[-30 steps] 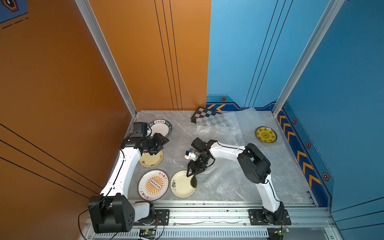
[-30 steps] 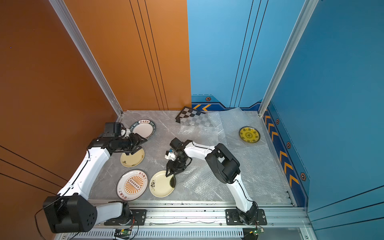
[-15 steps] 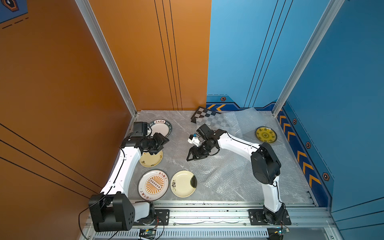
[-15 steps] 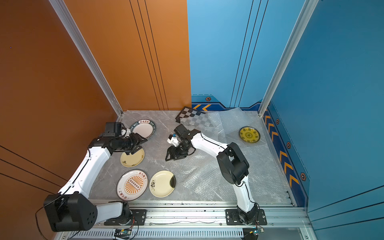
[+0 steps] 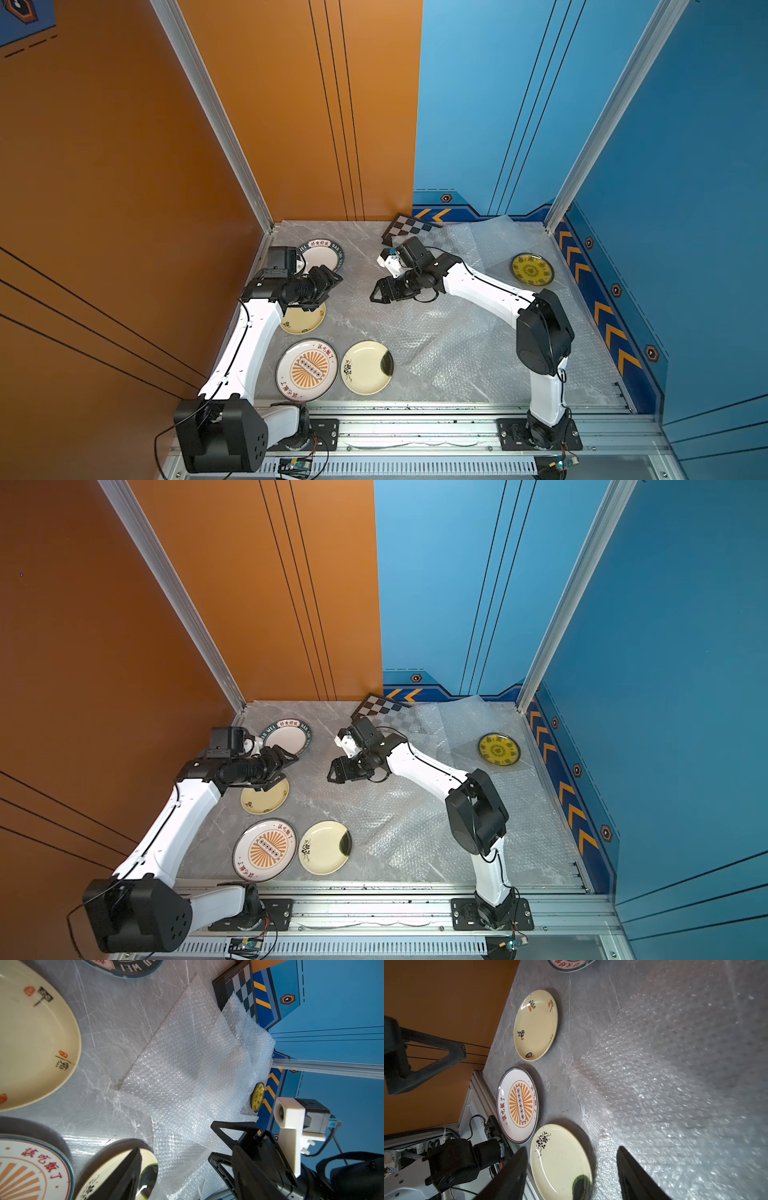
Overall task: Unpack dinner plates from bubble wrap
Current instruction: Place the plate at the center of the board, then reset both arms
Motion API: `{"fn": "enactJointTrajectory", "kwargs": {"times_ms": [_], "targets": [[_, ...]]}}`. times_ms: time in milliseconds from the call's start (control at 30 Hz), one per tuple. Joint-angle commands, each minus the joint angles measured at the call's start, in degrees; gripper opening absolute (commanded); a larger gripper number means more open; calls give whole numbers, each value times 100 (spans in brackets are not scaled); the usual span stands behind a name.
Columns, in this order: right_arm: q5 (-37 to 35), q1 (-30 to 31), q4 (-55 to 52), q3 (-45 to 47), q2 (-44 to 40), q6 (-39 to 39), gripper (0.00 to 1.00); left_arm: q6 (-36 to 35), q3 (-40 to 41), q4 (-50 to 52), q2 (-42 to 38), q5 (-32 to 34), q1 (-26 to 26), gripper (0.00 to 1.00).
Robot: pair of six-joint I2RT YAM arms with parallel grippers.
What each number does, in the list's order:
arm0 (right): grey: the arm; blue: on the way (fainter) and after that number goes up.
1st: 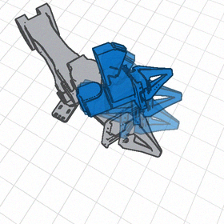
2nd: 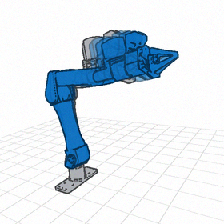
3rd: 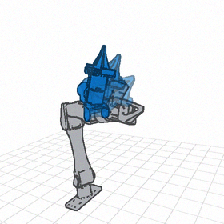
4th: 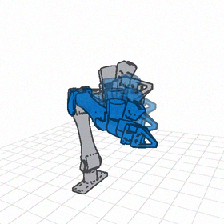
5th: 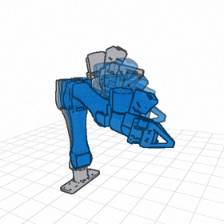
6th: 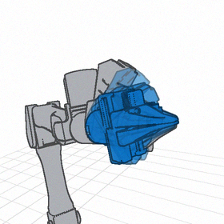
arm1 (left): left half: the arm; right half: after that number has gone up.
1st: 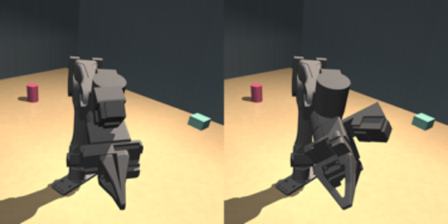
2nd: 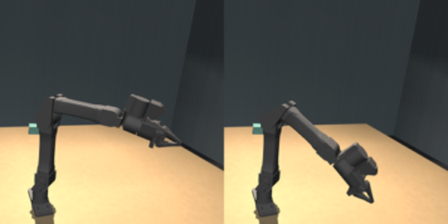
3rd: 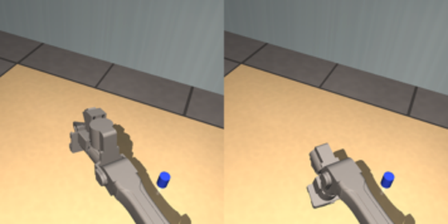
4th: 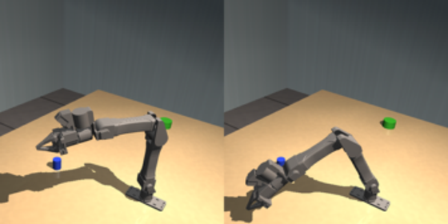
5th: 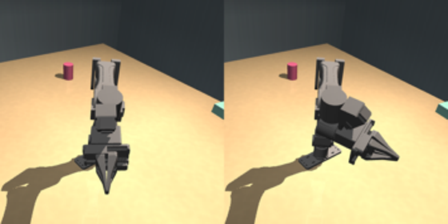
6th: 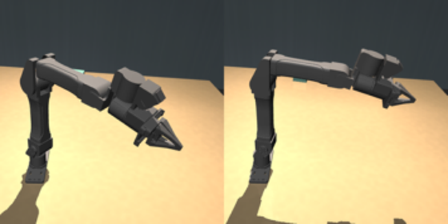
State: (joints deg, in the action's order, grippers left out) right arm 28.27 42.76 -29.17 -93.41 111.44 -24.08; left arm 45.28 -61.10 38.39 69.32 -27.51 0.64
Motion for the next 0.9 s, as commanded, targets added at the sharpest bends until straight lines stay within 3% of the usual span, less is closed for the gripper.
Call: {"fn": "enactJointTrajectory", "kwargs": {"times_ms": [0, 33, 67, 467, 733, 867], "targets": [[-527, -14, 509, 354, -555, -161, 86, 16, 168, 25, -271, -214, -82, 79], [-640, -5, 560, 487, -697, -174, 99, -5, 169, 29, -324, -255, -75, 90], [-735, 3, 601, 616, -828, -193, 100, -23, 337, 49, -368, -268, -82, 99], [-2076, 238, 713, 2167, -2870, -792, 100, -390, 469, 711, -1087, -187, -458, 98], [-2903, 248, 287, 3094, -4534, -800, 100, -465, 919, 1026, -1938, 415, -800, 98], [-3320, 121, -80, 3252, -5013, -813, 100, -945, 795, 1220, -2142, 1138, -1032, 98]]}}
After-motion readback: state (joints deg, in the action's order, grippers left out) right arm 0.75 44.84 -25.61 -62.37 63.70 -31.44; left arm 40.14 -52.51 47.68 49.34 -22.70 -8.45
